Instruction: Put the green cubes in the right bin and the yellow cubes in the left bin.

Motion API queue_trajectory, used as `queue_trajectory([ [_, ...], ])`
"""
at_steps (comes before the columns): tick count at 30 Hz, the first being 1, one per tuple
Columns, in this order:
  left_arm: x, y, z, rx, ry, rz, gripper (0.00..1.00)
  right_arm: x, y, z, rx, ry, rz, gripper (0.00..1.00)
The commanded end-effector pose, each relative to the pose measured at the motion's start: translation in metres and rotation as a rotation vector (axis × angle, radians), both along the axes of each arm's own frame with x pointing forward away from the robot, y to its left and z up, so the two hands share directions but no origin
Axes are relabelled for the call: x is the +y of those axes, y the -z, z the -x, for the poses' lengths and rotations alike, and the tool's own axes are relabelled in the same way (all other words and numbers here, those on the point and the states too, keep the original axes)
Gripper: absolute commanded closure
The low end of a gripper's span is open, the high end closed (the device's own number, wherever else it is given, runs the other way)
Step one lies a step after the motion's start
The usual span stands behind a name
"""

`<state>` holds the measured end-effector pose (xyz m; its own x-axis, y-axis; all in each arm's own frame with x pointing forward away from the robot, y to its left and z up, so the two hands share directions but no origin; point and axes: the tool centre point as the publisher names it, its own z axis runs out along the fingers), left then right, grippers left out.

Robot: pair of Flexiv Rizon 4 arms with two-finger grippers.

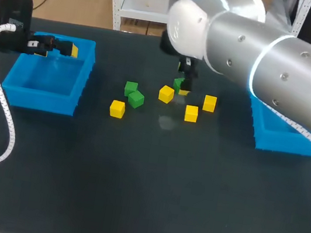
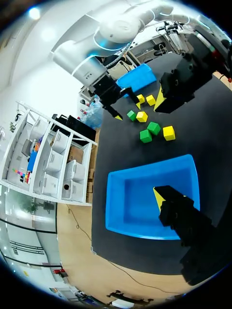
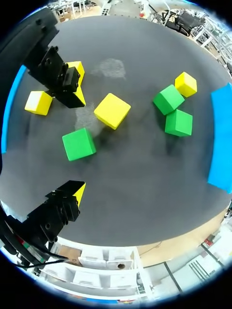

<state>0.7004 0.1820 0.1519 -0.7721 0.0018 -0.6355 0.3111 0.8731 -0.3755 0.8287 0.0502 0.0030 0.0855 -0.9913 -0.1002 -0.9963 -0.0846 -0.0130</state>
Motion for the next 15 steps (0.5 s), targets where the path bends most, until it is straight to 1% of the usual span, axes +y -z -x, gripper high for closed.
queue_trajectory([
  [1,0.002,0.002,0.0,-0.007,0.006,0.009,0.0,-0.007,0.003,0.008,-0.01,0.007,-0.009,0.0],
  [8,0.002,0.002,0.0,-0.007,0.006,0.009,0.0,-0.007,0.009,0.01,-0.006,0.018,-0.012,0.0],
  [12,0.002,0.002,0.0,-0.007,0.006,0.009,0.0,-0.004,0.012,0.011,0.013,0.013,-0.001,0.0],
  [15,0.002,0.002,0.0,-0.007,0.006,0.009,0.0,0.0,0.015,0.013,0.012,0.01,0.0,0.0],
])
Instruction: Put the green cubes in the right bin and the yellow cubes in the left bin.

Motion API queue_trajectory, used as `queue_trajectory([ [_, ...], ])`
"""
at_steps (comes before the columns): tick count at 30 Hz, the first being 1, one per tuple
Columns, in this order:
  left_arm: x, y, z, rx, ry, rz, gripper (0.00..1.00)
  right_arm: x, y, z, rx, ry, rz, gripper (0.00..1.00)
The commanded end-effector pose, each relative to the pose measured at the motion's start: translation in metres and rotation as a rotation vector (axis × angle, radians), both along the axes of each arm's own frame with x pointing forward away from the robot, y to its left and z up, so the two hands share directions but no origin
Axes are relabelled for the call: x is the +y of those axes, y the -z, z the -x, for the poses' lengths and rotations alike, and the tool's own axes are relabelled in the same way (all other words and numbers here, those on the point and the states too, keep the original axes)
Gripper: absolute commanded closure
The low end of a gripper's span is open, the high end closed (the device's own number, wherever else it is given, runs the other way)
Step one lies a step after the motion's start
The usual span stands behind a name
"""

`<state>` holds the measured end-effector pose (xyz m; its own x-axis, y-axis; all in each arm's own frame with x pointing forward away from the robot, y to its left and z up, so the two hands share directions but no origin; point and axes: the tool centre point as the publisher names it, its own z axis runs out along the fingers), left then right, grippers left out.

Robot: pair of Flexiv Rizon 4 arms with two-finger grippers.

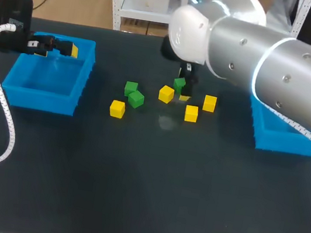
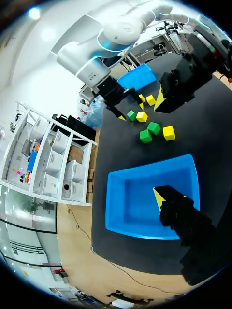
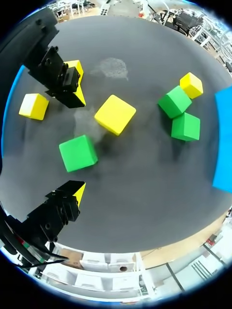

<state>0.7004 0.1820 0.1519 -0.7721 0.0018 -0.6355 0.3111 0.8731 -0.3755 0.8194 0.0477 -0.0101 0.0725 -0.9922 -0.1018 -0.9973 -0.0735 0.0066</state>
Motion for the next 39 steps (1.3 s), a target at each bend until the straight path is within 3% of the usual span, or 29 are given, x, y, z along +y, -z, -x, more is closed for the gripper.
queue_trajectory([
  [1,0.002,0.002,0.0,-0.007,0.006,0.009,0.0,0.004,0.003,0.004,-0.01,-0.003,0.001,0.0],
  [3,0.002,0.002,0.0,-0.007,0.006,0.009,0.0,0.006,0.004,0.004,-0.025,0.008,-0.007,0.64],
  [4,0.002,0.002,0.0,-0.007,0.006,0.009,0.0,0.008,0.004,0.004,-0.023,0.015,-0.008,0.76],
  [5,0.002,0.002,0.0,-0.007,0.006,0.009,0.0,0.008,0.004,0.004,-0.026,0.015,-0.009,1.0],
  [23,0.002,0.002,0.0,-0.007,0.006,0.009,0.0,-0.007,-0.011,-0.002,-0.072,0.083,-0.062,1.0],
  [26,0.002,0.002,0.0,-0.007,0.006,0.009,0.0,-0.012,-0.033,-0.01,-0.112,0.128,-0.117,1.0],
  [30,0.002,0.002,0.0,-0.007,0.006,0.009,0.0,-0.029,-0.077,-0.023,-0.198,0.211,-0.227,1.0],
  [34,0.002,0.002,0.0,-0.007,0.006,0.009,0.0,-0.076,-0.13,-0.033,-0.281,0.356,-0.368,1.0],
  [39,0.002,0.002,0.0,-0.007,0.006,0.009,0.0,-0.142,-0.154,-0.019,-0.339,0.51,-0.459,1.0],
])
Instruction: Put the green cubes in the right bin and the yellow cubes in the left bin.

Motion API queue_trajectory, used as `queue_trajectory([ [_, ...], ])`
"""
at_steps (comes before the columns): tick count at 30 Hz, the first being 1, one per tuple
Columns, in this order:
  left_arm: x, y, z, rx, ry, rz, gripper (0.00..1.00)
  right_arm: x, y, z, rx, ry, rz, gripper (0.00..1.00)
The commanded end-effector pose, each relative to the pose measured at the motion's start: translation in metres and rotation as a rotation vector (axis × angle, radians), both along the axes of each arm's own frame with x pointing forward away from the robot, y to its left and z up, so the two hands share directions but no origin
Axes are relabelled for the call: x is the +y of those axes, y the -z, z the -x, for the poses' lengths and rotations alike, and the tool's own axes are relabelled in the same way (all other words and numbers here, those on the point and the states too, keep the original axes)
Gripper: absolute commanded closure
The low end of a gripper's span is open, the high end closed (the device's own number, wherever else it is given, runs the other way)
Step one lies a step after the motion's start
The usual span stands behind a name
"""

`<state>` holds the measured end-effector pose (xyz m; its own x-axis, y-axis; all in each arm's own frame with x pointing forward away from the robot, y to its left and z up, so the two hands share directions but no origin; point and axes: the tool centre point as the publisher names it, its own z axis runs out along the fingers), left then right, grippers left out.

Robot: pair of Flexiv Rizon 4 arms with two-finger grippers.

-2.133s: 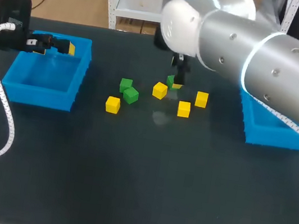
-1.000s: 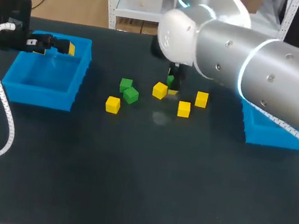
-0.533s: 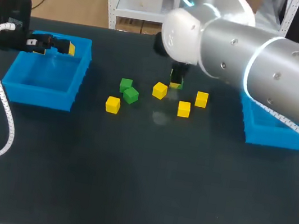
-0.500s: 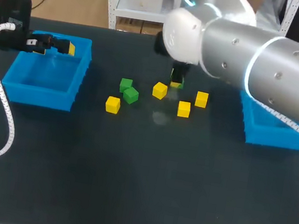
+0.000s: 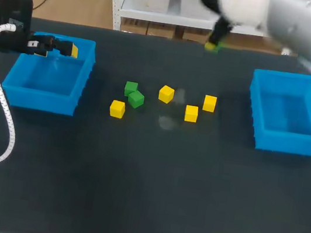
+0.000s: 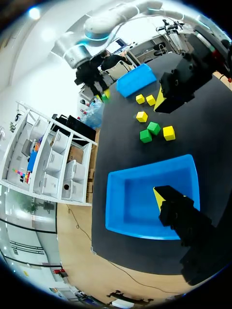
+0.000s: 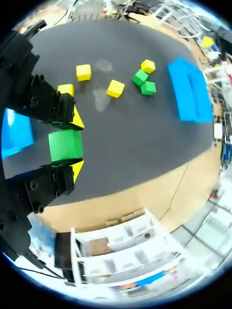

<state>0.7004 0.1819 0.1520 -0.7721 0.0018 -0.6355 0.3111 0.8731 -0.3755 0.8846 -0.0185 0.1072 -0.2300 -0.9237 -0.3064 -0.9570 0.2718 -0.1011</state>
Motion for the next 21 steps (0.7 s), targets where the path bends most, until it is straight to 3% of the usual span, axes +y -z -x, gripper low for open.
queue_trajectory([
  [1,0.002,0.002,0.0,-0.007,0.006,0.009,0.0,-0.088,-0.037,0.052,-0.233,0.21,-0.245,1.0],
  [10,0.002,0.002,0.0,-0.007,0.006,0.009,0.0,-0.168,-0.013,0.096,-0.192,0.44,-0.367,1.0],
  [21,0.002,0.002,0.0,-0.007,0.006,0.009,0.0,-0.189,0.031,0.13,-0.112,0.578,-0.437,1.0],
])
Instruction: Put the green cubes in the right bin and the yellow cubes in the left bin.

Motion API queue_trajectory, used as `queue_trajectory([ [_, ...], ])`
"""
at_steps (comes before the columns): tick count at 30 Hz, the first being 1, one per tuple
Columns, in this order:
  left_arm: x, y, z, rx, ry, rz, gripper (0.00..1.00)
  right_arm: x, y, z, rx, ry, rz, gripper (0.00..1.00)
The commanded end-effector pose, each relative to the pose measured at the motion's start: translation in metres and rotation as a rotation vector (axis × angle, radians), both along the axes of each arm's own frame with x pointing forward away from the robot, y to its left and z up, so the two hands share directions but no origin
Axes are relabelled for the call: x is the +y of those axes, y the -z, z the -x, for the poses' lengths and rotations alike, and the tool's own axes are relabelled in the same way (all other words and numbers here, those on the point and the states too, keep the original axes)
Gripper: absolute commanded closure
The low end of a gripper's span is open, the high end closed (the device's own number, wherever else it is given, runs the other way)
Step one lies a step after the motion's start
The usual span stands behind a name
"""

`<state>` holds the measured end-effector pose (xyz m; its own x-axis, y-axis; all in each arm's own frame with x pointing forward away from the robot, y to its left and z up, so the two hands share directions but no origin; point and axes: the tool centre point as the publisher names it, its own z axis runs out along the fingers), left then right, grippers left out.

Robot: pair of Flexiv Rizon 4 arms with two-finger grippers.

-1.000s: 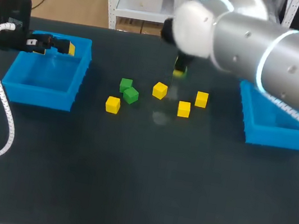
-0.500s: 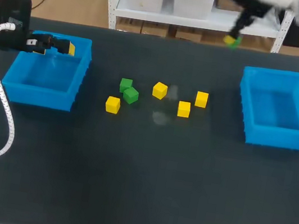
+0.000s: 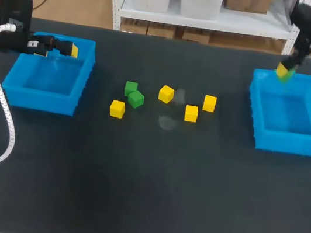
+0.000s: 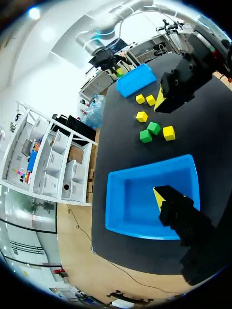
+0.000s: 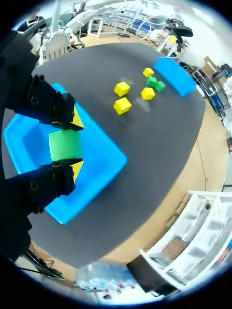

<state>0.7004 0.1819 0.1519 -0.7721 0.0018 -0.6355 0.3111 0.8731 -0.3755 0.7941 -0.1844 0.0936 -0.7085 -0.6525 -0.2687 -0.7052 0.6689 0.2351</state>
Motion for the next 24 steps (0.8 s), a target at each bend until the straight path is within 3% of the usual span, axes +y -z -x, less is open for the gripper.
queue_trajectory([
  [1,0.002,0.002,0.0,-0.007,0.006,0.009,0.0,-0.021,0.02,0.041,-0.457,0.173,-0.164,1.0],
  [4,0.002,0.002,0.0,-0.007,0.006,0.009,0.0,-0.017,0.026,0.04,-0.459,0.169,-0.133,0.98],
  [5,0.002,0.002,0.0,-0.007,0.006,0.009,0.0,-0.015,0.026,0.039,-0.469,0.166,-0.121,0.66],
  [6,0.002,0.002,0.0,-0.007,0.006,0.009,0.0,-0.012,0.024,0.038,-0.467,0.167,-0.127,0.0],
  [10,0.002,0.002,0.0,-0.007,0.006,0.009,0.0,0.01,0.006,0.028,-0.51,0.125,-0.144,0.0],
  [16,0.002,0.002,0.0,-0.007,0.006,0.009,0.0,0.091,-0.032,0.013,-0.534,0.004,-0.16,0.0],
  [20,0.002,0.002,0.0,-0.007,0.006,0.009,0.0,0.151,-0.036,0.011,-0.541,-0.062,-0.172,0.0],
  [24,0.002,0.002,0.0,-0.007,0.006,0.009,0.0,0.2,-0.025,0.009,-0.516,-0.072,-0.193,0.0],
])
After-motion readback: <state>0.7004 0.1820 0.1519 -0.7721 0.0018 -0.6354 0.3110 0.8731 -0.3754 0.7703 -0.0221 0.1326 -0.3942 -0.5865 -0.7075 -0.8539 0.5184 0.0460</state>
